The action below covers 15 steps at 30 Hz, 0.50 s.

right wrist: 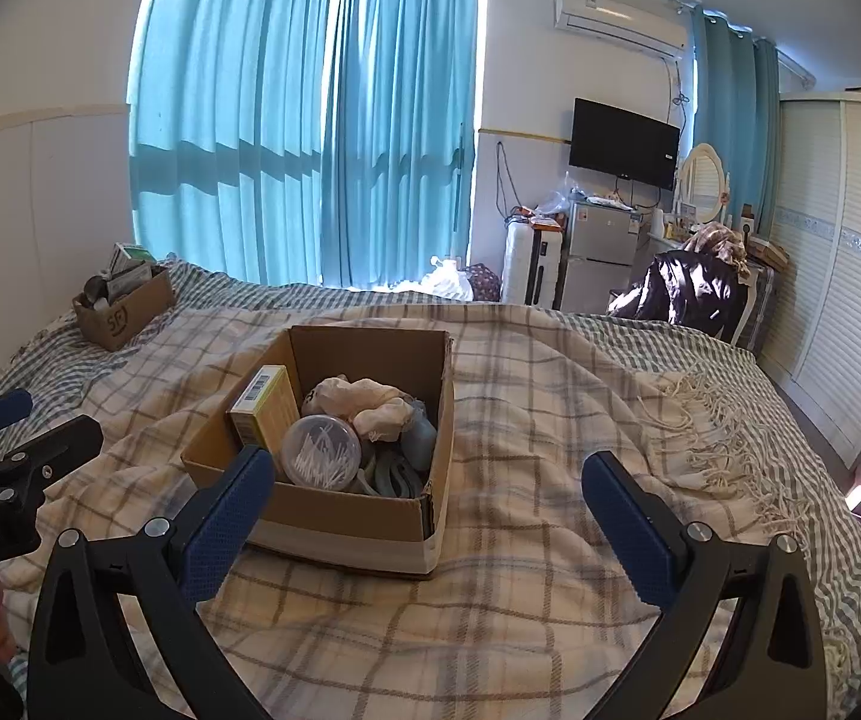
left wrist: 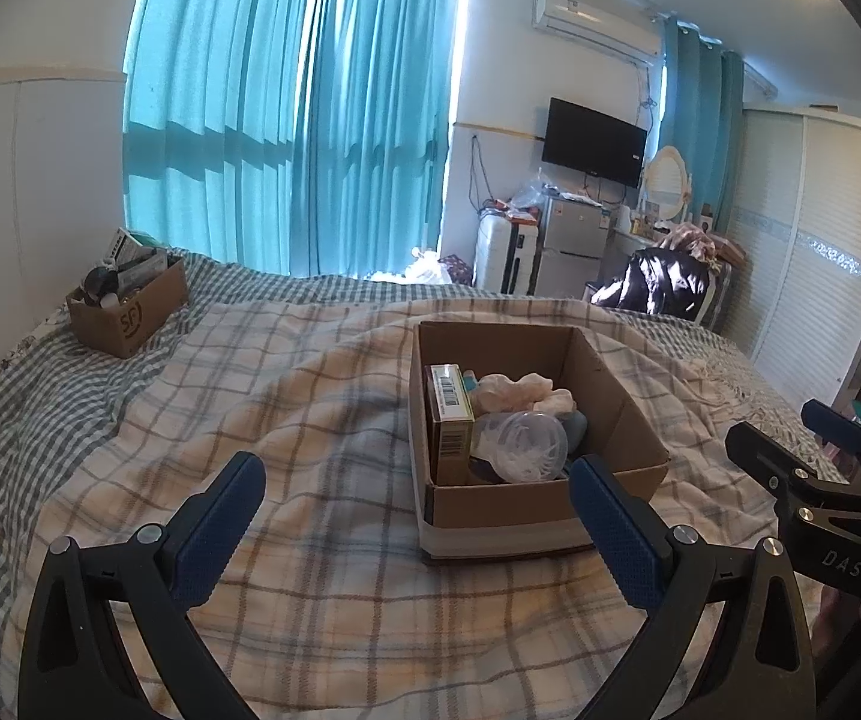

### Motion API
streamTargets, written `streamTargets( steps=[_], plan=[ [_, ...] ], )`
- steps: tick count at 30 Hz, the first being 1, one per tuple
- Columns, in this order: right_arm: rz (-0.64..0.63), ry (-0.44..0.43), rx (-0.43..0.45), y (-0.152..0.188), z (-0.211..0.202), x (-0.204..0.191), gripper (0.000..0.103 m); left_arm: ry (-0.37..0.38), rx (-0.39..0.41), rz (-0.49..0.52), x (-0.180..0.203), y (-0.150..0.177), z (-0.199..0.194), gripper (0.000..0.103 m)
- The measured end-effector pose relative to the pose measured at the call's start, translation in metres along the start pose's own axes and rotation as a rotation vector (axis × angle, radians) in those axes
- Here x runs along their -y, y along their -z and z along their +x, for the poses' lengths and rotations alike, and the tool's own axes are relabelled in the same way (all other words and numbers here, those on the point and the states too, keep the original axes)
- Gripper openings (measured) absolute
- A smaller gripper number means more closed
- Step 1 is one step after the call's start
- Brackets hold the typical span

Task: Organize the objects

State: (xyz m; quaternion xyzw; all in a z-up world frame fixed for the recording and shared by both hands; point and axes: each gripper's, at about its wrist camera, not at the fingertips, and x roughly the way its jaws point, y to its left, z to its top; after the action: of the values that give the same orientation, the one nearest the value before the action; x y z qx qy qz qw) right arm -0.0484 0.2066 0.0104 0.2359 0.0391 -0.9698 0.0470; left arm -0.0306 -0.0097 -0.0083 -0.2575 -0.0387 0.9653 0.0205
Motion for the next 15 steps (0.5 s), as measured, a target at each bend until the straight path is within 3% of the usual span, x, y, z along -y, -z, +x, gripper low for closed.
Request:
streamTargets(
  steps=[15],
  plan=[
    [-0.003,0.002,-0.008,0.0025,0.0009,-0.0008,0.103,-0.009,0.005,-0.015,-0.0014,-0.0001,-0.0016,0.103]
  ],
)
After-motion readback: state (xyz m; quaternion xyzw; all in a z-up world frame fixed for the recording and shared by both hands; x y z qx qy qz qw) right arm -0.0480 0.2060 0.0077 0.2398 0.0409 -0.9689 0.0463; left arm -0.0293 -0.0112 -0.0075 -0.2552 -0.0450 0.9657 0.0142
